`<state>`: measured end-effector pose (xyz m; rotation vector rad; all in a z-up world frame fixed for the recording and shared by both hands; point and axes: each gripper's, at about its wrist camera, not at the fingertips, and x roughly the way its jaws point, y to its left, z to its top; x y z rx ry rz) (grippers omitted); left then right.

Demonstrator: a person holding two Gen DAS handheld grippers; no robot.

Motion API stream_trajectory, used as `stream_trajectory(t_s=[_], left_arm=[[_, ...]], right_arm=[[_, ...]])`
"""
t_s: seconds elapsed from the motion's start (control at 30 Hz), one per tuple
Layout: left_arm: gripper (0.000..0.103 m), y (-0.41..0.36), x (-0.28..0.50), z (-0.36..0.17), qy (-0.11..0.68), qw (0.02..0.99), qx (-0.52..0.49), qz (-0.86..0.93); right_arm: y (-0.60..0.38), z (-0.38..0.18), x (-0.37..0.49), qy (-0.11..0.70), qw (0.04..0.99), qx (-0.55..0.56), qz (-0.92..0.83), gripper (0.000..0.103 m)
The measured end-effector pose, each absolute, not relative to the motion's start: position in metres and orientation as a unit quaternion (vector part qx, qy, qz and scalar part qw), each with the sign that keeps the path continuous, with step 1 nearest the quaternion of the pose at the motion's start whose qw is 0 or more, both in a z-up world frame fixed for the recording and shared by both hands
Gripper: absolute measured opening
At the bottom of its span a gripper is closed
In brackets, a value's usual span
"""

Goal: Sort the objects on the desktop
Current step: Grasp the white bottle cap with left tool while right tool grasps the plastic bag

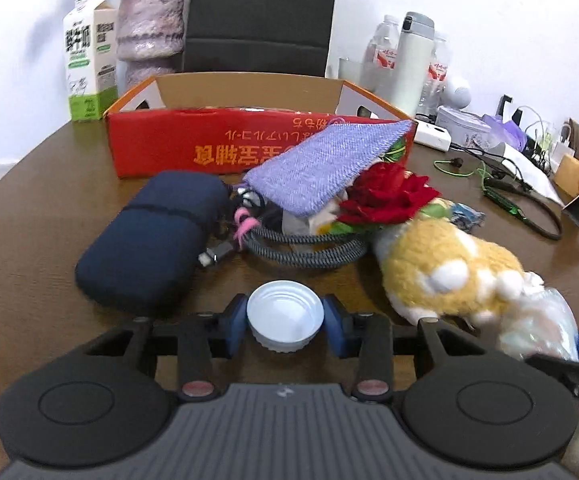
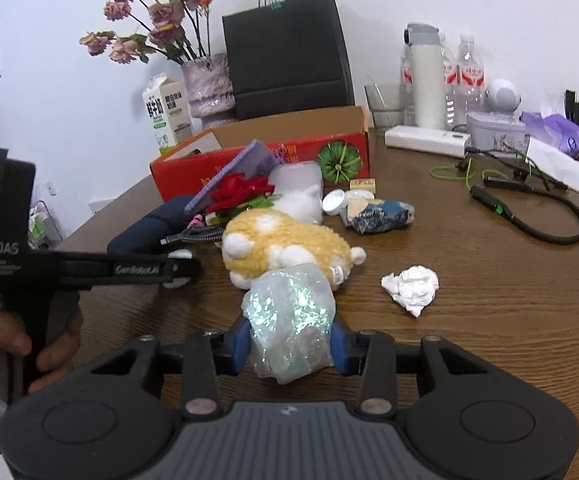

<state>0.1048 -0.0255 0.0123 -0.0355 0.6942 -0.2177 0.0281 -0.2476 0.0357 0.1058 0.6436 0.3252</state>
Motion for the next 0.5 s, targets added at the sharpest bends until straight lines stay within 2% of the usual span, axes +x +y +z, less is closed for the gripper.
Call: stream_trajectory(t_s=[0.3, 0.5], left_arm=[[0.041, -0.007, 0.018, 0.048, 0.303, 0.948, -0.034, -0.088], [0.041, 0.001, -0.010, 0.080, 0.267, 0.958, -0.045, -0.096]], right_arm=[[-0.232, 0.064, -0.001, 0.264, 0.943, 0.049, 0.199, 0.039], [-0.221, 0.088, -0.029, 0.240, 0.938, 0.053, 0.244, 0.039]])
